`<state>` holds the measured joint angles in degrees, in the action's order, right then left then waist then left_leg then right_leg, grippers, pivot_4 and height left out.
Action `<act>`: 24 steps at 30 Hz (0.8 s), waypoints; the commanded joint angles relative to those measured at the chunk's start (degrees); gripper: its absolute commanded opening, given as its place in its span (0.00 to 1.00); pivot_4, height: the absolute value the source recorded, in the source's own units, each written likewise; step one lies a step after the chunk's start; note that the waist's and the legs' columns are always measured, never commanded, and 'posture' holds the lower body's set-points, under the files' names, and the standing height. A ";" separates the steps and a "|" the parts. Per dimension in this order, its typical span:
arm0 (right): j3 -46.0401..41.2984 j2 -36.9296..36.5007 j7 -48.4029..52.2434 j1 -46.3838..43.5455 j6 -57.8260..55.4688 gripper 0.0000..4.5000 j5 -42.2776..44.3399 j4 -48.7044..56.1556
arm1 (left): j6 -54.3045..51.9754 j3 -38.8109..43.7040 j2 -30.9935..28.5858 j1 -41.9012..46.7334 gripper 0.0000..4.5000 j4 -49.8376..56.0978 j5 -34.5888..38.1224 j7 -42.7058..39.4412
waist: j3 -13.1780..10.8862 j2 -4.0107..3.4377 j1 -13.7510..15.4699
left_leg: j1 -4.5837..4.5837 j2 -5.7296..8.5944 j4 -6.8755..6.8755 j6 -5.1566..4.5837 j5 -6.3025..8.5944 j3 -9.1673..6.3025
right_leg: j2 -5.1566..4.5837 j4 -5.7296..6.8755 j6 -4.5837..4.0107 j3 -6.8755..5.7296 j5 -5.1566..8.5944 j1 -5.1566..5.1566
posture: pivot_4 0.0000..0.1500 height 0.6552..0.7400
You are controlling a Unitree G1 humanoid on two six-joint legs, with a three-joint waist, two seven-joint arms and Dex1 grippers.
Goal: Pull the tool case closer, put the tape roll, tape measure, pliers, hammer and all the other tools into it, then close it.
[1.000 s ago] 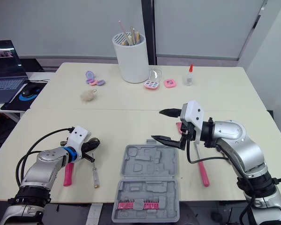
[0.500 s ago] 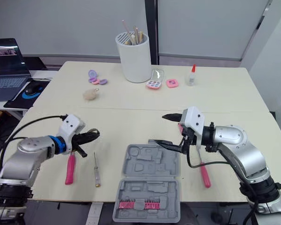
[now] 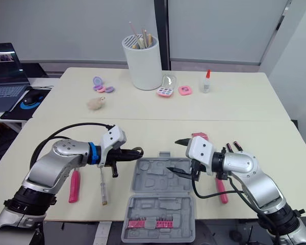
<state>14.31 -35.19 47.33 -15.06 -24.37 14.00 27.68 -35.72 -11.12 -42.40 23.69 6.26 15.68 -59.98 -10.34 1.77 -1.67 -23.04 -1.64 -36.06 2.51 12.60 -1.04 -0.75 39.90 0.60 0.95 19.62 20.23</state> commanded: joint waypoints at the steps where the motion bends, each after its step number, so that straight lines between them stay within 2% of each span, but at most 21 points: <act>1: -0.90 -0.22 -0.99 0.69 -0.14 1.00 -0.45 2.94 | 1.42 -1.27 0.60 0.52 0.00 0.27 -1.63 0.77 | 0.00 0.00 0.01 | 0.00 0.01 0.00 0.00 0.00 0.00 | 0.00 0.00 0.00 0.00 0.00 0.00 | 1.00 1.00; 24: -1.97 -1.44 -1.22 3.19 -0.55 1.00 -0.60 4.51 | 7.32 -4.97 4.32 -3.21 0.00 -5.53 -7.72 2.73 | 0.00 0.00 0.00 | 0.01 0.01 -0.01 0.00 0.00 -0.01 | 0.00 0.00 0.01 -0.01 0.00 -0.01 | 1.00 1.00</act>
<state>13.54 -36.21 46.18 -11.94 -24.73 12.79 29.38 -29.43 -15.86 -38.38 20.57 0.60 8.54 -57.18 -10.34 1.77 -1.67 -23.03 -1.63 -36.07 2.51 12.60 -1.05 -0.75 39.91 0.61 0.95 19.62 20.22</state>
